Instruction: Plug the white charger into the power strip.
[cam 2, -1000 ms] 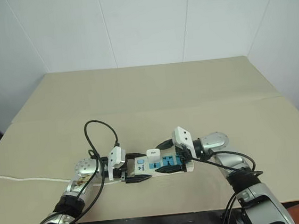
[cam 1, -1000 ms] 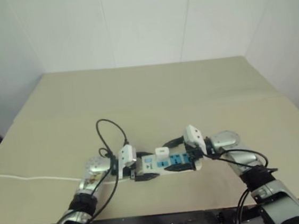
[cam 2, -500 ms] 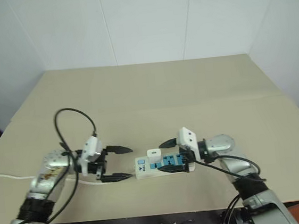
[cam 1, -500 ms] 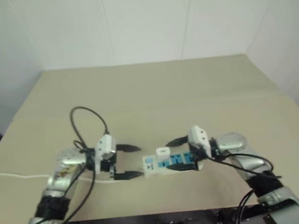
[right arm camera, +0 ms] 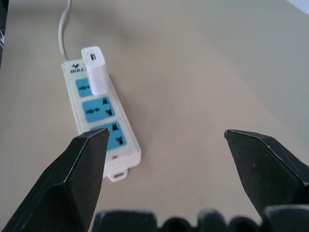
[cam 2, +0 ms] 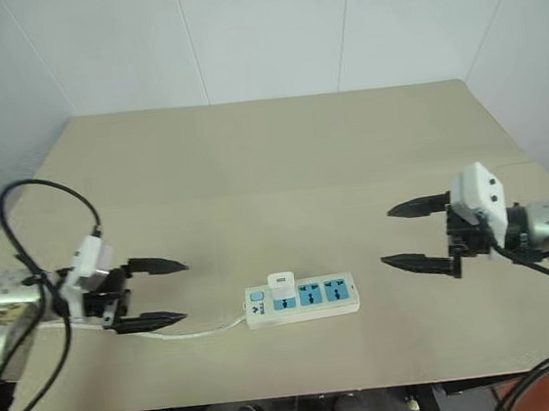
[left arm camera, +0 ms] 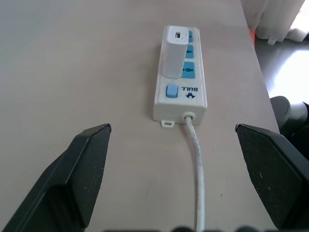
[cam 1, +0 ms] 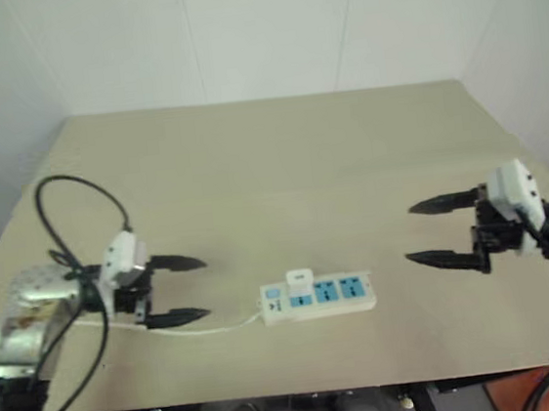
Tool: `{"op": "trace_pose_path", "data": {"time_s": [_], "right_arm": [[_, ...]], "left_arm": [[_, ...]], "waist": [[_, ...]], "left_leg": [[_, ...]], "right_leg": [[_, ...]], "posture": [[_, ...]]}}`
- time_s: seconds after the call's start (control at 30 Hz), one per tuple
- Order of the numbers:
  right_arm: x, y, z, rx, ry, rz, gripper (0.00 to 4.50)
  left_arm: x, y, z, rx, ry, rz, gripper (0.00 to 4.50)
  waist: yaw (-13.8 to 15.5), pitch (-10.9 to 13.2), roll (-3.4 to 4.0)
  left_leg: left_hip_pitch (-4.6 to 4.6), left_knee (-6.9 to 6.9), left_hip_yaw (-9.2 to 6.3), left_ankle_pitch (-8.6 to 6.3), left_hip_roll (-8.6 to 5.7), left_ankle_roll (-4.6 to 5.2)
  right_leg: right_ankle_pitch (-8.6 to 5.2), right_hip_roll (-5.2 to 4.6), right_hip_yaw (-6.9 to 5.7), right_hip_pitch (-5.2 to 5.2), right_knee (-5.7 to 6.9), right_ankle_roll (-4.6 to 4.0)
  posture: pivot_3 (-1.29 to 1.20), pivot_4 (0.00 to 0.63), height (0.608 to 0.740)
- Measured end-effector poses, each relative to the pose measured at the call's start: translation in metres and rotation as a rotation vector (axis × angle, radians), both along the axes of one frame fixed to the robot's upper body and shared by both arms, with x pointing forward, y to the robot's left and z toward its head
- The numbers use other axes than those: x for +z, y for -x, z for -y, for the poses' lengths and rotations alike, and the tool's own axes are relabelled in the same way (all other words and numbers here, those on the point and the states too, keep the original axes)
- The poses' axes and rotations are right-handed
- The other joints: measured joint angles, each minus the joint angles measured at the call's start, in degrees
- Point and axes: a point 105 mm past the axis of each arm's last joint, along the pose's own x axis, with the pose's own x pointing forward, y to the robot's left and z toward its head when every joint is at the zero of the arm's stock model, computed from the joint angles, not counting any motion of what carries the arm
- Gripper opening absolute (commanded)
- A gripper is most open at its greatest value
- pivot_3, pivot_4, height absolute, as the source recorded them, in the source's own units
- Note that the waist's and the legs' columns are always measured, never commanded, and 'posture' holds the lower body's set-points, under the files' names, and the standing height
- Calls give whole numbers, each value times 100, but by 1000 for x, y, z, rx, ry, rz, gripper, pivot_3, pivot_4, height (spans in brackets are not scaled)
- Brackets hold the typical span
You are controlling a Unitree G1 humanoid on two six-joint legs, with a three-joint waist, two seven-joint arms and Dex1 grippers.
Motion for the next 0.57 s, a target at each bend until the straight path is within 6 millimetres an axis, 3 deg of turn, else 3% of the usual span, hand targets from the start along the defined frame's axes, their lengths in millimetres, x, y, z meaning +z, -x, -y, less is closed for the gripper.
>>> {"op": "trace_pose_path", "data": {"time_s": [0.57], "right_arm": [[-3,1,5,-14,73,11,4500]], "left_arm": [[7,10,3,-5,2,-10,4488]], "waist": [[-1,11,2]], "left_leg": [[-2,14,0,0,1,0]], "right_leg": [[1,2,0,-1,13,-1]], "posture": [[0,150,740]]}}
